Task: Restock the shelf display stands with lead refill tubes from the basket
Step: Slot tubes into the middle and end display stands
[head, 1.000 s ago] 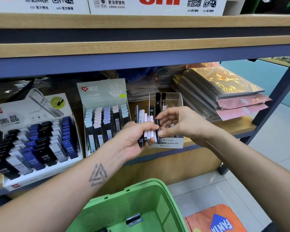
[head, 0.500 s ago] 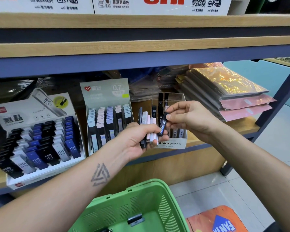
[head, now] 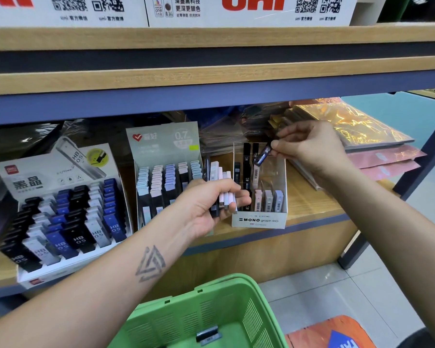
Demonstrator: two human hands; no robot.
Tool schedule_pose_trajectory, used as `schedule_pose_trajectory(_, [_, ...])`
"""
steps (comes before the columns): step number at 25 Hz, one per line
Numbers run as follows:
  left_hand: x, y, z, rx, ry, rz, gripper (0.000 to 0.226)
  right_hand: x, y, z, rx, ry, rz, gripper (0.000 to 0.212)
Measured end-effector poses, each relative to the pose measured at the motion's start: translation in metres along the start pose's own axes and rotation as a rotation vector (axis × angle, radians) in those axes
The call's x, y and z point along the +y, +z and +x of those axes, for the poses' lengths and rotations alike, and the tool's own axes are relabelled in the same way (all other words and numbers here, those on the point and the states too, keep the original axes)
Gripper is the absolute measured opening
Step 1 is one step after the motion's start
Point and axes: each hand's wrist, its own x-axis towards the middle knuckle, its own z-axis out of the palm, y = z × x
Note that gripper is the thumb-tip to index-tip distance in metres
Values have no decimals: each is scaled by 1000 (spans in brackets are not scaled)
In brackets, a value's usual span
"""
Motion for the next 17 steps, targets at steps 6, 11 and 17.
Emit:
schedule_pose_trajectory(6, [14, -2, -2, -3, 58, -5, 23, -9, 22, 35, 47, -227, -369, 16])
schedule_pose_trajectory(11, [15, -5, -1, -1, 59, 25, 25, 1, 17, 45, 52, -224, -552, 19])
schedule_pose_trajectory(17, [10, 0, 0, -10, 56, 42, 23, 26, 33, 41, 77, -240, -581, 16])
